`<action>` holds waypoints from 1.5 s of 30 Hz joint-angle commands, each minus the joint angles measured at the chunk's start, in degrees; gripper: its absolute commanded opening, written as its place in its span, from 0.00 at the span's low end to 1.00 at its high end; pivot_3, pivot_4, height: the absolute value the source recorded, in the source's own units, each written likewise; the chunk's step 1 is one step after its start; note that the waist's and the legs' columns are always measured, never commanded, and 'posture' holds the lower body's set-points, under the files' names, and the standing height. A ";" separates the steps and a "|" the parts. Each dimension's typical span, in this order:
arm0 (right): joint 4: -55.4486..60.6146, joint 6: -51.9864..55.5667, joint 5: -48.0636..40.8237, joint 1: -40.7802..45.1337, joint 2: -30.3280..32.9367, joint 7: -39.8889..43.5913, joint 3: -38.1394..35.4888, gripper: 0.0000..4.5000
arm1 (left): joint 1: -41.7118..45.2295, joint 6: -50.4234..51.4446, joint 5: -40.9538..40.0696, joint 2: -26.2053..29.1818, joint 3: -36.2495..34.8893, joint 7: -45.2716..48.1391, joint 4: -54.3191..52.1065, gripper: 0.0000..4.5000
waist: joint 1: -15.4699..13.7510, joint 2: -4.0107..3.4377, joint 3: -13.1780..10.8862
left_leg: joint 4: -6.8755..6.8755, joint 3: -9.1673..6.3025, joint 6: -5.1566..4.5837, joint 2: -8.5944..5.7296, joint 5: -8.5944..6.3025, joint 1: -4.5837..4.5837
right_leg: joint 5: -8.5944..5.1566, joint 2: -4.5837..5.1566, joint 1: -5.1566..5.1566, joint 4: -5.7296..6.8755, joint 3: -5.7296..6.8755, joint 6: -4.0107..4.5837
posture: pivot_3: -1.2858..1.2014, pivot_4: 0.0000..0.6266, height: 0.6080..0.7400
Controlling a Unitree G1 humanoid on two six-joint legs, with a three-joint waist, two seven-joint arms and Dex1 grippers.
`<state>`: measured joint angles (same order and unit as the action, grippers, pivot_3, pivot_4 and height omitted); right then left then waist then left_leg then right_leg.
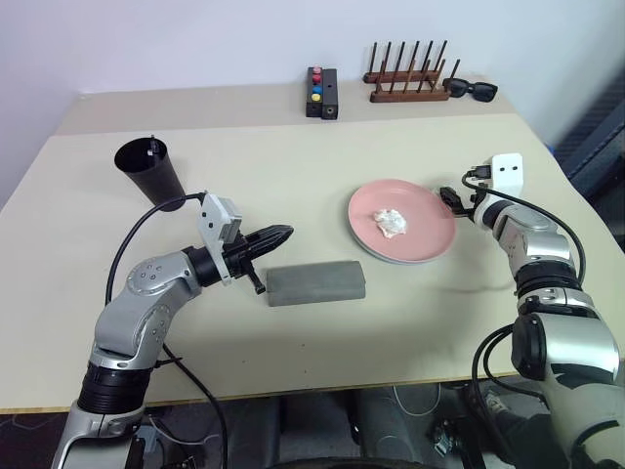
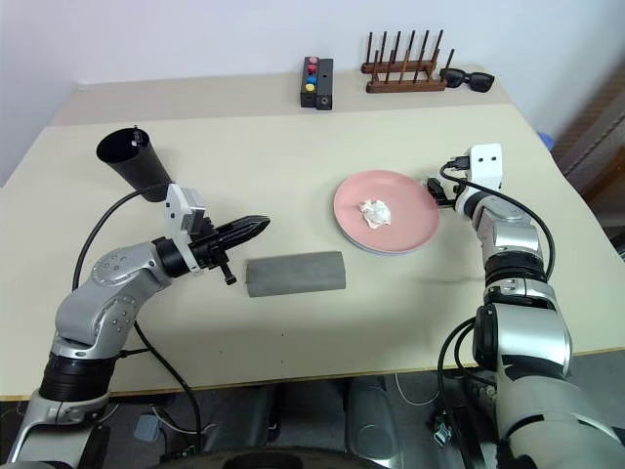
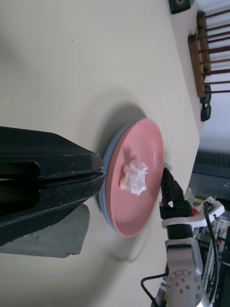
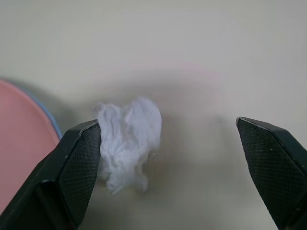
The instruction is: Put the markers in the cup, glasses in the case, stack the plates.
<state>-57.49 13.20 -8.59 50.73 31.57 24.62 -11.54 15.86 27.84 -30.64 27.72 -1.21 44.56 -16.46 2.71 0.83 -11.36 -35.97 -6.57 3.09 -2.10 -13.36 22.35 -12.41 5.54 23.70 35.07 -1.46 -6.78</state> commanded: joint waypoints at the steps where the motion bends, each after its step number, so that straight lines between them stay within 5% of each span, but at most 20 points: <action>1: -2.03 1.58 -1.26 2.47 -0.72 1.14 -1.14 0.99 | -0.13 -1.24 -0.26 0.33 -1.19 -0.06 -1.70 0.00 | 0.04 0.00 0.00 | 0.01 0.00 0.00 0.01 0.00 -0.01 | 0.00 -0.01 0.00 0.01 0.00 0.00 | 0.52 0.24 0.99; 4: -3.97 1.18 -1.16 3.33 -0.92 1.07 -1.34 0.99 | -0.20 -1.27 -0.25 0.48 -1.36 -0.07 -1.77 0.00 | 0.00 0.00 0.00 | 0.01 0.00 0.00 0.01 0.00 -0.01 | 0.00 -0.01 0.00 0.01 0.00 0.00 | 0.52 0.24 0.99; 7: -4.60 0.50 -1.15 3.77 -1.16 1.77 -1.30 0.81 | -0.35 -1.26 -0.27 0.61 -1.50 -0.11 -1.88 0.00 | -0.05 0.00 0.00 | 0.00 0.00 0.00 0.01 0.00 -0.01 | 0.00 -0.01 -0.01 0.00 0.00 0.00 | 0.52 0.24 0.99; 14: -3.47 -0.52 -1.36 2.78 -1.30 2.13 -1.41 0.02 | -0.58 -1.31 -0.28 0.61 -1.49 -0.40 -2.06 0.00 | -0.15 -0.01 -0.01 | -0.01 0.00 0.00 0.00 0.00 0.00 | 0.00 -0.01 0.00 0.00 0.00 0.00 | 0.52 0.24 0.99; 15: -3.06 -0.78 -1.43 2.50 -1.23 1.94 -1.54 0.01 | -0.61 -1.35 -0.24 0.61 -1.48 -0.44 -2.07 0.00 | -0.15 -0.01 -0.01 | -0.01 0.00 0.00 0.00 0.00 0.01 | 0.00 -0.01 0.00 0.00 0.00 0.00 | 0.52 0.24 0.99; 23: 16.77 -6.78 -0.87 -6.40 -0.32 3.60 0.20 0.01 | -1.01 -3.71 0.97 0.78 -2.98 -2.18 -0.51 0.00 | -0.13 -0.04 -0.02 | 0.01 -0.01 0.00 0.00 0.00 0.02 | 0.06 -0.01 0.03 0.01 -0.01 -0.12 | 0.52 0.24 0.99; 32: 47.27 0.59 -5.57 -23.37 3.10 19.56 5.76 0.01 | -1.92 -4.64 1.37 2.57 -5.26 -1.87 1.19 0.00 | -0.41 -0.04 -0.03 | -0.01 -0.02 0.00 0.01 0.00 0.04 | 0.07 0.00 0.04 0.04 0.00 -0.22 | 0.52 0.24 0.99; 35: 48.64 2.48 -4.94 -24.38 3.27 19.15 5.97 0.19 | -2.10 -4.68 1.50 2.68 -5.34 -1.81 1.24 0.00 | -0.45 -0.04 -0.03 | -0.07 -0.02 0.00 0.00 0.00 0.04 | -0.02 0.00 0.03 0.04 -0.01 -0.04 | 0.52 0.24 0.99; 40: 50.83 2.79 -6.01 -24.99 3.29 19.33 4.58 0.73 | -2.95 -4.75 1.61 3.21 -6.24 -2.03 1.15 0.00 | -0.39 -0.04 -0.03 | -0.03 -0.02 0.00 0.01 0.00 0.04 | -0.02 0.01 0.05 0.04 0.00 -0.02 | 0.52 0.24 0.99; 45: 52.93 3.36 -8.71 -26.98 4.29 21.51 2.80 0.73 | -5.38 -5.16 2.14 4.53 -8.63 -2.84 1.09 0.00 | -0.46 -0.04 -0.03 | 0.00 -0.02 0.00 0.01 0.00 0.04 | -0.02 0.01 0.07 0.03 -0.01 -0.03 | 0.52 0.24 0.99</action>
<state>-7.17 16.60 -15.42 24.07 34.87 45.37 -6.32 10.96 24.16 -28.70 31.36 -7.21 42.12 -14.37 2.24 0.79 -11.39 -35.97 -6.59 3.10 -2.09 -13.36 22.39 -12.43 5.54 23.77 35.10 -1.46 -6.81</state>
